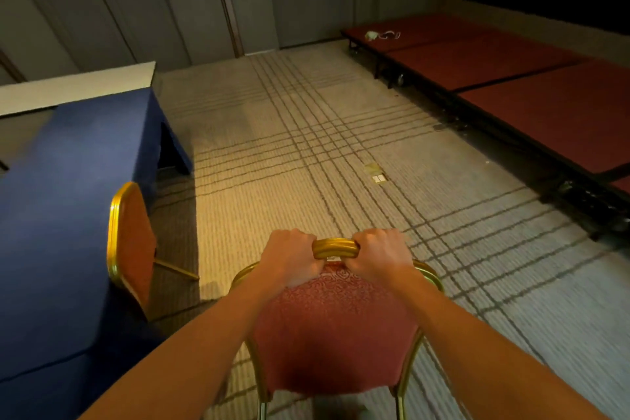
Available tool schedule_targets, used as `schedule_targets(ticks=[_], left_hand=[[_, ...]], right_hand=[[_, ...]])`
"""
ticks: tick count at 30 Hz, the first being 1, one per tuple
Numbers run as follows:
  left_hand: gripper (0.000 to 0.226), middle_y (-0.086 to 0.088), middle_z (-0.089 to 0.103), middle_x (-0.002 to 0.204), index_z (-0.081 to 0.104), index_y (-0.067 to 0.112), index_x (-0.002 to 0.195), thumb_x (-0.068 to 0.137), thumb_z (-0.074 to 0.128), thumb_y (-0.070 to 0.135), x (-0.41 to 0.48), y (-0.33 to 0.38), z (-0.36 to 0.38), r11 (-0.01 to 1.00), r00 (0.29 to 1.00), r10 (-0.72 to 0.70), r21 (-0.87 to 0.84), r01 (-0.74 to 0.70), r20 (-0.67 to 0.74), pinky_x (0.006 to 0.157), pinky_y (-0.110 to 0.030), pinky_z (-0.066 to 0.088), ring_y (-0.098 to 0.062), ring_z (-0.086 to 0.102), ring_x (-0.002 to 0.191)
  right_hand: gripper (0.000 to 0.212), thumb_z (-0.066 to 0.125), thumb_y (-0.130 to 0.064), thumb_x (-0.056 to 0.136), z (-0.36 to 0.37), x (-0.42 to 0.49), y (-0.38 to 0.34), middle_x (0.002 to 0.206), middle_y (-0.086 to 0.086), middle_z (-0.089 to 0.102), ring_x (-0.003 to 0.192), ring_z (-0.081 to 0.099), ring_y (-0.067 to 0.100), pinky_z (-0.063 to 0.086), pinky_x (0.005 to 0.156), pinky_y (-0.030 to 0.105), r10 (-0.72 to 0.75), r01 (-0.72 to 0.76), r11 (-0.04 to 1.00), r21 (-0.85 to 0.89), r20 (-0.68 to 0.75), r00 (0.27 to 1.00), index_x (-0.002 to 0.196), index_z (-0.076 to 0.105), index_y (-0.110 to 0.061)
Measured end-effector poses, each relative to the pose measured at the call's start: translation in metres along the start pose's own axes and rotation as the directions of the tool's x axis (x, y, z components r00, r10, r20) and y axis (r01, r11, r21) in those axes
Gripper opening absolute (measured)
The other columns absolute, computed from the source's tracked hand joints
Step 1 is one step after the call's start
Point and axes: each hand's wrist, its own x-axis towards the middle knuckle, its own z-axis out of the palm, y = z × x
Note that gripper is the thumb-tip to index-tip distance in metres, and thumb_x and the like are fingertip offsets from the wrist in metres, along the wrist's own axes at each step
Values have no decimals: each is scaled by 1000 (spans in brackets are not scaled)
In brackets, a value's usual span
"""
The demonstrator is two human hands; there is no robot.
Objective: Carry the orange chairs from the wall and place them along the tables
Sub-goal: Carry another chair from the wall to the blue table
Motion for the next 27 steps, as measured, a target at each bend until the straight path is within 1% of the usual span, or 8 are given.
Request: schedule_targets(ticks=[5, 8, 14, 18, 20, 21, 25, 27], left_hand=[[39, -4, 72, 101, 67, 20, 101, 92, 51, 54, 82, -29, -22, 994, 994, -105, -32, 105, -21, 81, -38, 47, -27, 67, 94], [41, -4, 72, 104, 67, 20, 104, 92, 50, 55, 125, -48, -25, 984, 984, -175, -47, 173, -34, 83, -40, 48, -27, 67, 97], [41, -7, 72, 103, 67, 19, 103, 91, 50, 54, 244, -102, -13, 968, 972, -235, -90, 232, -25, 81, -39, 48, -29, 67, 95], [42, -7, 72, 101, 68, 18, 102, 92, 49, 54, 312, -145, -7, 966, 972, -236, -111, 232, -23, 79, -39, 47, -30, 67, 93], [41, -8, 72, 102, 68, 18, 102, 91, 50, 53, 340, -169, -8, 961, 969, -248, -135, 243, -20, 79, -39, 47, -31, 67, 94], [41, -8, 72, 102, 68, 18, 102, 91, 50, 53, 349, -180, -9, 954, 965, -261, -152, 258, 0, 80, -40, 48, -32, 67, 94], [39, -9, 73, 102, 68, 18, 102, 93, 50, 52, 396, -228, -18, 924, 938, -346, -177, 338, -14, 82, -39, 48, -32, 67, 94], [38, -9, 72, 102, 68, 18, 102, 93, 50, 51, 422, -252, -23, 909, 922, -385, -180, 375, -25, 81, -39, 47, -32, 67, 94]], right_hand=[[43, 46, -59, 92, -17, 110, 32, 97, 0, 72, 89, 68, 24, 48, 75, 35, -161, 160, 987, -30, -18, 987, 97, 67, -22], [44, 46, -58, 91, -17, 168, 41, 100, 2, 72, 91, 68, 25, 49, 78, 37, -236, 235, 971, -45, -8, 972, 100, 68, -20], [46, 44, -61, 87, 6, 310, 66, 95, 0, 74, 88, 69, 23, 47, 73, 35, -258, 259, 964, -66, 15, 966, 93, 69, -23], [43, 48, -59, 90, 14, 389, 67, 97, 0, 74, 92, 69, 23, 47, 75, 33, -258, 259, 964, -55, 22, 966, 95, 70, -23], [43, 48, -59, 90, 15, 428, 62, 98, 1, 74, 92, 69, 25, 46, 75, 34, -271, 272, 961, -58, 24, 962, 95, 70, -22], [44, 47, -59, 90, 14, 444, 58, 96, 1, 74, 91, 69, 25, 46, 74, 34, -277, 280, 959, -49, 50, 960, 94, 70, -22], [56, 37, -62, 84, 7, 524, 46, 84, 4, 74, 79, 70, 29, 48, 68, 36, -366, 366, 930, -22, 19, 931, 84, 71, -18], [54, 39, -61, 81, 4, 568, 39, 85, 5, 74, 80, 70, 31, 48, 68, 36, -411, 411, 911, -35, 13, 912, 85, 72, -18]])
